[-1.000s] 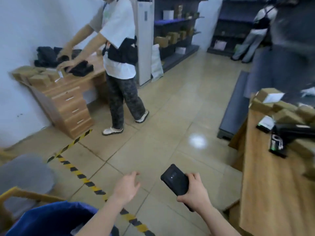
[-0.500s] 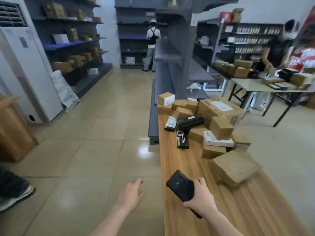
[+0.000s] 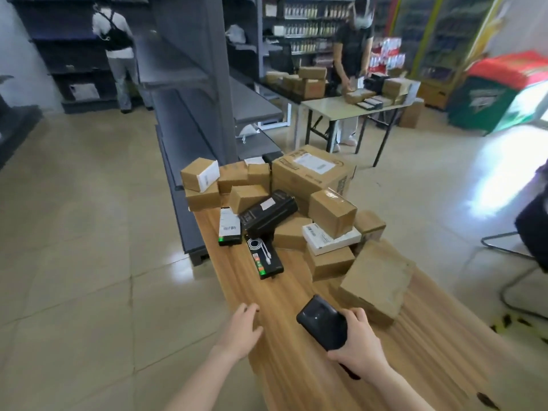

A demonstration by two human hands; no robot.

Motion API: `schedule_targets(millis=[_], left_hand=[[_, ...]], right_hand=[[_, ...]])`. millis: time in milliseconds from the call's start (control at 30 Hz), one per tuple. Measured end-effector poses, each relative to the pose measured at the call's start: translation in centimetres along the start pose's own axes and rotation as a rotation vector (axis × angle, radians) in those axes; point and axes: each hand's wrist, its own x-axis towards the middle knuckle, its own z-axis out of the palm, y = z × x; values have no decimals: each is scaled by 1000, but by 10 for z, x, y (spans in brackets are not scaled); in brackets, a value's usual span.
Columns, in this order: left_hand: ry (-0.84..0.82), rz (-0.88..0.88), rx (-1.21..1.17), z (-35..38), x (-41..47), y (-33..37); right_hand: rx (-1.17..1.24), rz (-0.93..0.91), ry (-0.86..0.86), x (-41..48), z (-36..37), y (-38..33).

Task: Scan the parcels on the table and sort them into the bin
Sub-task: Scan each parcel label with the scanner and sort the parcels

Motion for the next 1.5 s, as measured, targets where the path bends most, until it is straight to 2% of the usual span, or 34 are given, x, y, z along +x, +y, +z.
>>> schedule_targets(millis=[200,333,600,667,967,1300,1500], left_hand=[[-82,88,159,-20,100,-13],[-207,150,307,-25,149,-6],[-385,163,422,-6,206,1],[-417,163,435,1,206,-2],[-351,234,559,36,130,13],[-256,566,887,52,80,56],[-365,660,784,71,58,78]], right_hand=[[27,157,35,37,15,-24],[55,243,39,50,28,-30],[81,294,25,67,40,-31],[96,305,17,67,40,-30],[67,286,-7,48,34,-11],[62,281,-27,-24,22,41],[67,322,-29,-64,19,75]])
